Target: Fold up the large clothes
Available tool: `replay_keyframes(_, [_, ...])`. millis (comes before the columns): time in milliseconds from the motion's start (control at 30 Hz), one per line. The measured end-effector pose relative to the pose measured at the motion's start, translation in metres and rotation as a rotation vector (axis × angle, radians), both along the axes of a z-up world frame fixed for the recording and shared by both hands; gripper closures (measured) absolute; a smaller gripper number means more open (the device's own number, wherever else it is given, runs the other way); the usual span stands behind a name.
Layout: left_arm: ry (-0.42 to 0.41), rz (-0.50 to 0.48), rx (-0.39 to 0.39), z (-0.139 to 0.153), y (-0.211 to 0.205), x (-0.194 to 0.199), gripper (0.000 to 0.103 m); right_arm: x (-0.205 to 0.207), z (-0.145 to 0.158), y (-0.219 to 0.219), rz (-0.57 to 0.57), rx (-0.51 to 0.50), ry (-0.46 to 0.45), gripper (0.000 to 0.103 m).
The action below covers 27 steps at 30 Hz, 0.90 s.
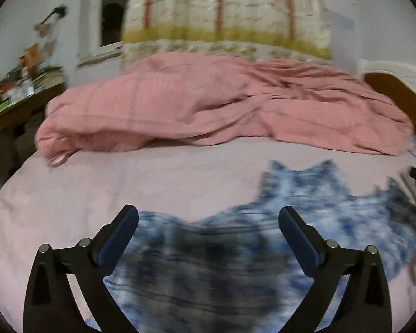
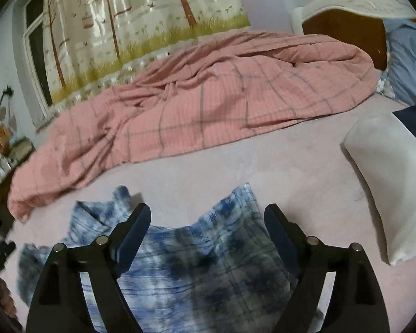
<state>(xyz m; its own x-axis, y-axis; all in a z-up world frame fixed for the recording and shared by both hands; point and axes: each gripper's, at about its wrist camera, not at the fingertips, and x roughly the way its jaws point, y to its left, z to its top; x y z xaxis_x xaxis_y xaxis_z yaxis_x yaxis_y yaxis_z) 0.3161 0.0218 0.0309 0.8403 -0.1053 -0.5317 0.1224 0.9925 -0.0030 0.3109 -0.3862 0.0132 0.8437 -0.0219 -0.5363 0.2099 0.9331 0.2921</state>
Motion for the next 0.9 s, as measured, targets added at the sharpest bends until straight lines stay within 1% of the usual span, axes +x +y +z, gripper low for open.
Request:
replay_keyframes(33, [0.015,-0.044,0.013,0.002,-0.008,-0.004,0.002,-0.001,0.003,0.001,0.008,0.011,0.009,0.017])
replay_keyframes(100, [0.108,-0.135,0.069,0.0,-0.031,-0.008,0.002,0.003,0.008,0.018,0.117,-0.006,0.099,0.017])
replay_keyframes(133, [0.163,-0.188,0.08,-0.005,-0.042,-0.01,0.003,0.006,0.008,0.03,0.185,-0.032,0.147,0.017])
replay_keyframes(200, [0.257,-0.284,0.074,-0.015,-0.064,-0.013,0.003,0.007,0.004,0.071,0.339,-0.141,0.263,0.017])
replay_keyframes(233, [0.298,-0.339,0.072,-0.02,-0.075,-0.016,0.003,0.006,0.001,0.088,0.393,-0.178,0.297,0.017])
replay_keyframes(300, [0.334,-0.388,0.09,-0.028,-0.092,-0.022,0.003,0.001,-0.01,0.127,0.526,-0.225,0.354,0.017])
replay_keyframes(367, [0.352,-0.379,0.139,-0.041,-0.106,-0.024,0.004,0.0,-0.023,0.151,0.592,-0.229,0.402,0.017])
replay_keyframes(400, [0.355,-0.35,0.149,-0.049,-0.109,-0.02,0.006,0.001,-0.033,0.16,0.598,-0.239,0.428,0.018])
replay_keyframes(433, [0.352,-0.295,0.145,-0.058,-0.11,-0.012,0.012,0.004,-0.04,0.164,0.567,-0.259,0.442,0.025])
replay_keyframes(467, [0.348,-0.257,0.129,-0.064,-0.109,-0.006,0.018,0.01,-0.049,0.165,0.499,-0.286,0.453,0.024])
replay_keyframes(500, [0.357,-0.231,0.114,-0.073,-0.107,0.0,0.018,0.016,-0.057,0.162,0.435,-0.28,0.457,0.024])
replay_keyframes(533, [0.357,-0.206,0.102,-0.079,-0.103,0.007,0.019,0.02,-0.061,0.159,0.409,-0.258,0.455,0.024])
replay_keyframes(567, [0.329,-0.191,0.076,-0.08,-0.098,0.009,0.021,0.023,-0.064,0.153,0.389,-0.238,0.433,0.024])
replay_keyframes(600, [0.305,-0.18,0.058,-0.079,-0.093,0.011,0.021,0.024,-0.063,0.15,0.369,-0.239,0.408,0.024])
replay_keyframes(667, [0.268,-0.152,0.079,-0.076,-0.083,0.016,0.022,0.026,-0.063,0.14,0.309,-0.265,0.381,0.025])
replay_keyframes(733, [0.231,-0.108,0.096,-0.076,-0.071,0.022,0.022,0.031,-0.067,0.128,0.299,-0.273,0.38,0.025])
replay_keyframes(833, [0.234,-0.05,0.07,-0.078,-0.046,0.034,0.022,0.041,-0.07,0.099,0.276,-0.211,0.366,0.025])
replay_keyframes(867, [0.223,-0.032,0.064,-0.077,-0.039,0.036,0.022,0.042,-0.069,0.087,0.246,-0.211,0.353,0.025])
replay_keyframes(900, [0.206,0.001,0.079,-0.075,-0.031,0.039,0.022,0.042,-0.07,0.08,0.217,-0.227,0.35,0.025])
